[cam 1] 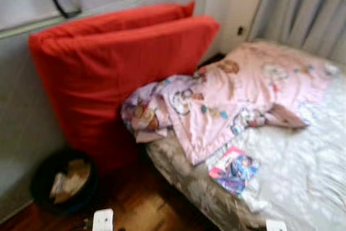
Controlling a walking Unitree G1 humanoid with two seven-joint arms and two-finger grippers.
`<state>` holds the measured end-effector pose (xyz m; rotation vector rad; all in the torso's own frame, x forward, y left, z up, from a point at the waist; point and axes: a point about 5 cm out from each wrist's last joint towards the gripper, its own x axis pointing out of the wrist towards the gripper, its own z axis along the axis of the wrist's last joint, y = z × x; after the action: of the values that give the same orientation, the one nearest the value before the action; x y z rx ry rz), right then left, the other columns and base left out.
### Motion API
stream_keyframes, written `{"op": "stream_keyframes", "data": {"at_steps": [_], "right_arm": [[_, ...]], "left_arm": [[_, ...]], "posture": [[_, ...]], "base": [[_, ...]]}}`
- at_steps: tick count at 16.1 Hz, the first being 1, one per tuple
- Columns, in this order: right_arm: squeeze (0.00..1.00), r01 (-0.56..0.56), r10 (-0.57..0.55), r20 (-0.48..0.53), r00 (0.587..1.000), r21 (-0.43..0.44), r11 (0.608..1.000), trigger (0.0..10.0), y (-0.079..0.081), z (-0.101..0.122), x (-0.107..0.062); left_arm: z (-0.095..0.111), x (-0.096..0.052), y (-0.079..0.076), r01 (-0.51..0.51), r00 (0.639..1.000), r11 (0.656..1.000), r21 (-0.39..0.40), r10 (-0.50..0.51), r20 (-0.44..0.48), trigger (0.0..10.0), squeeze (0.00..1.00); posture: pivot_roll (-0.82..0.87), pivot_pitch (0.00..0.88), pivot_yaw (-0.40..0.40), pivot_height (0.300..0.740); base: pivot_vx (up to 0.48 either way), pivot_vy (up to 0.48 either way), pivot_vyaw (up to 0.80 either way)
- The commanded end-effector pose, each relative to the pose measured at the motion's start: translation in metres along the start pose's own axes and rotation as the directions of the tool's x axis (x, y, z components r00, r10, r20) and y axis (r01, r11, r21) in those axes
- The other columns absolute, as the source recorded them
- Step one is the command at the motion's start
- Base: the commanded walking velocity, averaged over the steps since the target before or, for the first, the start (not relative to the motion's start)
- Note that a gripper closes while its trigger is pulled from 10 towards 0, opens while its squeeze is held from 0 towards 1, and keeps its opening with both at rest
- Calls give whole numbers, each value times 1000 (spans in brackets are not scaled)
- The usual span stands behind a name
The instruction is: Clean up the room
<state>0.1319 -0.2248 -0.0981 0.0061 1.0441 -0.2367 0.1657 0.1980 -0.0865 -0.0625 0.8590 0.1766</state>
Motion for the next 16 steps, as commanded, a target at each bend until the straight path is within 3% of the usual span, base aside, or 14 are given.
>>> {"op": "stream_keyframes", "data": {"at_steps": [1,10,16], "right_arm": [[0,-134,138,-18,990,142,981,10000,-9,-4,-2],[0,-140,145,-20,989,154,978,10000,-3,-6,-2],[0,-148,150,0,989,155,977,10000,-3,-4,-2]], "left_arm": [[0,-4,55,-70,991,996,61,77,-106,10000,0],[2,-4,61,-56,993,994,95,66,-102,10000,0],[3,-4,60,-59,993,995,85,67,-96,10000,0]], "posture": [[37,0,34,740],[21,0,64,740],[24,0,61,740]], "base": [[0,0,-781],[0,0,-760],[0,0,0]]}}
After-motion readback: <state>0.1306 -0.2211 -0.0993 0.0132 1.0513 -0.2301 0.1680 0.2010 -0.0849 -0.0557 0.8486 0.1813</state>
